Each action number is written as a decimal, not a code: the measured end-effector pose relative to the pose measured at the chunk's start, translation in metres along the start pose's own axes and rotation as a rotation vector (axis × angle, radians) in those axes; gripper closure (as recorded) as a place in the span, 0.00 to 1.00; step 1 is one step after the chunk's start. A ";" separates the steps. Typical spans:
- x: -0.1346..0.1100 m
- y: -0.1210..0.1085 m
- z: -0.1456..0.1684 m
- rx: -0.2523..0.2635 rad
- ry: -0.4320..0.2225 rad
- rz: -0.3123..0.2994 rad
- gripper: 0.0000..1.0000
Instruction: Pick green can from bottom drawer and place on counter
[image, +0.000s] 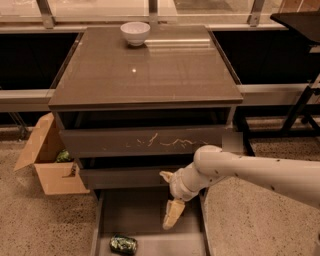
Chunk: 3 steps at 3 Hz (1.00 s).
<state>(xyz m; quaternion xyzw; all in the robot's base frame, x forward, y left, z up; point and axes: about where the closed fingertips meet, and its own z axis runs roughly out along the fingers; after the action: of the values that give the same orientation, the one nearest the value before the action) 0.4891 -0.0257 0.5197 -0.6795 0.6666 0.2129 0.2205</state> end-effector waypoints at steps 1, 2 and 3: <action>0.002 -0.006 0.045 -0.023 -0.033 -0.011 0.00; 0.001 -0.008 0.082 -0.038 -0.087 -0.011 0.00; 0.001 -0.008 0.082 -0.038 -0.087 -0.011 0.00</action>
Offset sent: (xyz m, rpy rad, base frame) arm 0.0174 0.0705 -0.0916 0.1506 0.0174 0.0376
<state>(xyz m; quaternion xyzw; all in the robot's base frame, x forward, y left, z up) 0.4972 0.0214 0.4526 -0.6773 0.6485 0.2537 0.2375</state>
